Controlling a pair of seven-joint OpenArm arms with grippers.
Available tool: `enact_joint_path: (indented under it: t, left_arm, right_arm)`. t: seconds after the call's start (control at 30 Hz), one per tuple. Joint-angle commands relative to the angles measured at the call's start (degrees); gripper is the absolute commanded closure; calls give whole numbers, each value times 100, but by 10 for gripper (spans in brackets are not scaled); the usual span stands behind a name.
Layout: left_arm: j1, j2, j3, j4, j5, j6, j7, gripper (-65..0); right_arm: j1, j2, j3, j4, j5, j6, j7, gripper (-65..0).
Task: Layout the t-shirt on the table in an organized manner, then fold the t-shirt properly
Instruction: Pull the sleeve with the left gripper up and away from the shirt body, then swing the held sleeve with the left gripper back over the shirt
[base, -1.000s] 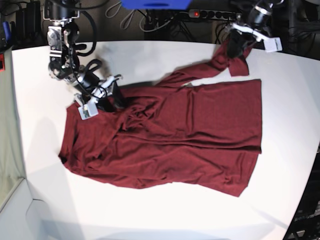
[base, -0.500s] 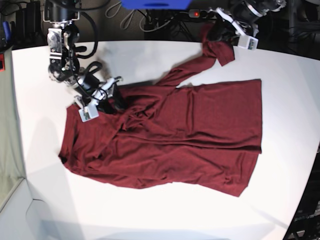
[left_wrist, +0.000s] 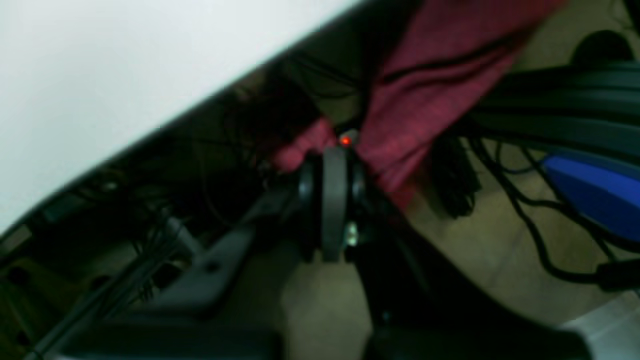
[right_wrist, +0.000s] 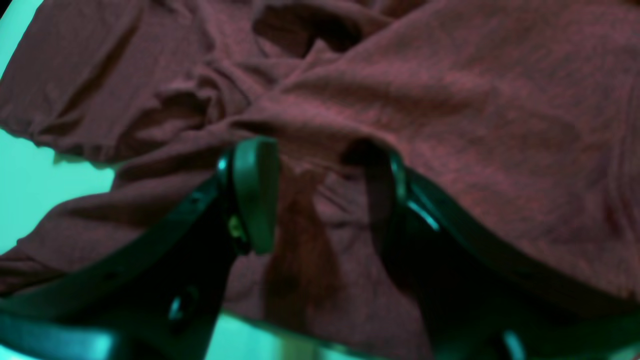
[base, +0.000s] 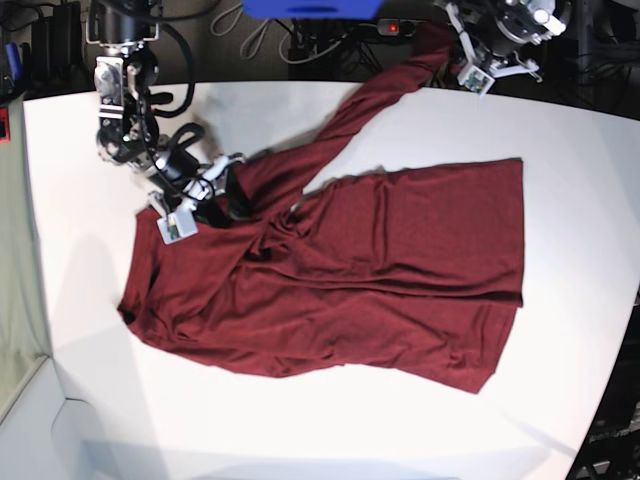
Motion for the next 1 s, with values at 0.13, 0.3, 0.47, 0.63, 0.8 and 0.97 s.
enact_joint_path:
  t: [0.13, 0.3, 0.47, 0.63, 0.8, 0.97]
  left_arm:
    - [-120, -5, 113, 188, -27, 7, 4, -66]
    - [-85, -66, 606, 161, -19, 7, 4, -189]
    - [-50, -497, 1309, 152, -10, 7, 4, -290]
    - [-103, -559, 1353, -67, -1, 7, 4, -358]
    - [-94, -567, 1370, -120, -36, 7, -13, -386]
    - [-111, -523, 1388, -15, -98, 7, -57, -381]
  right_arm:
    - [52, 36, 12, 80, 78, 78, 137, -289]
    - [34, 36, 12, 80, 78, 78, 137, -289]
    - [34, 36, 12, 89, 78, 78, 137, -289]
    - [34, 36, 12, 89, 78, 78, 137, -289]
    - [43, 36, 12, 89, 78, 78, 137, -289]
    - [61, 36, 12, 89, 78, 78, 137, -289]
